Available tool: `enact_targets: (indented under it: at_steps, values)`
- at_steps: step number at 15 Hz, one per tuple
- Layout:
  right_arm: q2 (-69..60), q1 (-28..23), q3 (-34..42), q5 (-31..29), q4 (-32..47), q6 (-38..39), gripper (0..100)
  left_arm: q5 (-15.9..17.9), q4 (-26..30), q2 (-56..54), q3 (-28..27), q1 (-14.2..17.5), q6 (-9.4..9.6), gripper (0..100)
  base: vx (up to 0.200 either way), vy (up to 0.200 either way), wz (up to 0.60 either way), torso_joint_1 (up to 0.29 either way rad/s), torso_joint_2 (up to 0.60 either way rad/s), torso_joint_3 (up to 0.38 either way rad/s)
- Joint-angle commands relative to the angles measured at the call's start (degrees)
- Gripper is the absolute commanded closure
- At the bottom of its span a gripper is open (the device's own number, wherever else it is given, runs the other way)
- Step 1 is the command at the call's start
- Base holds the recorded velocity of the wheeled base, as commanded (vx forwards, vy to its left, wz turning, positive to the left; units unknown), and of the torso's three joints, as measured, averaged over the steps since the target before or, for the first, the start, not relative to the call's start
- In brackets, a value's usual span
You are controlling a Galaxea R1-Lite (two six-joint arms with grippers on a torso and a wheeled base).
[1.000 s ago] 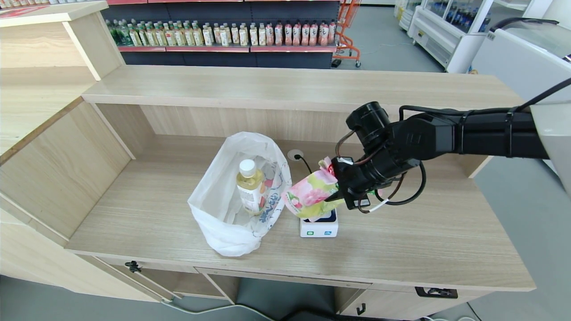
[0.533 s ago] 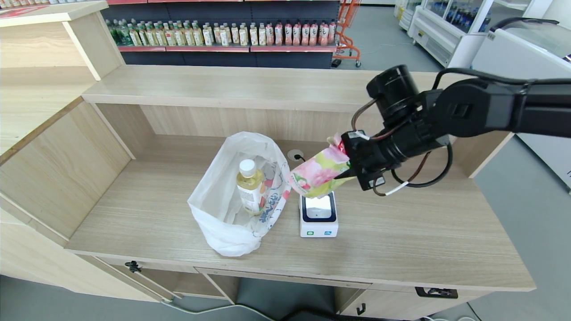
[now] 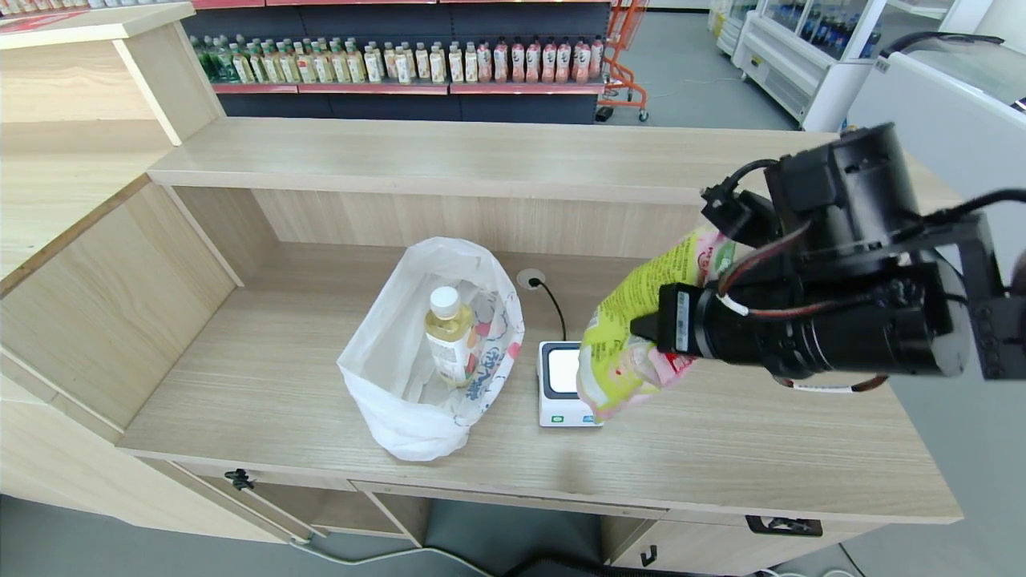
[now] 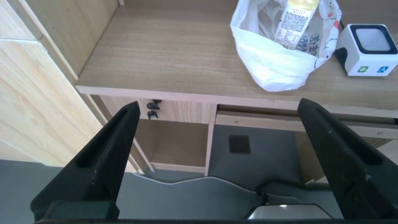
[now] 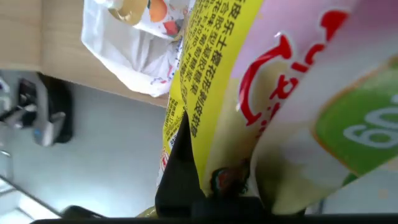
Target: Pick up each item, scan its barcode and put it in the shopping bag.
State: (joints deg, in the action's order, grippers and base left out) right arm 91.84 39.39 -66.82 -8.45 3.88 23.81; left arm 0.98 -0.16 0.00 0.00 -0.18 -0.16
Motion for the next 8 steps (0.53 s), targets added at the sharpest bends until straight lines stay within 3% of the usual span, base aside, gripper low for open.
enact_targets:
  at_steps: [1,3,8]
  values:
    - [-6.77,0.78,12.06,-1.22,-9.06,-11.68,100,-0.01,-0.02,0.09,0.0,0.01,-0.02,0,0.0,0.0,0.0,0.0,0.0,0.0]
    - [-6.85,0.78,13.91,-1.22,-11.17,-15.19,100,-0.01,-0.02,0.09,0.0,0.01,-0.02,0,0.0,0.0,0.0,0.0,0.0,0.0]
    - [-4.74,-0.89,11.01,-0.96,-11.61,-19.33,100,-0.01,-0.02,0.09,0.0,0.01,-0.02,0,0.0,0.2,0.0,-0.002,0.0,0.005]
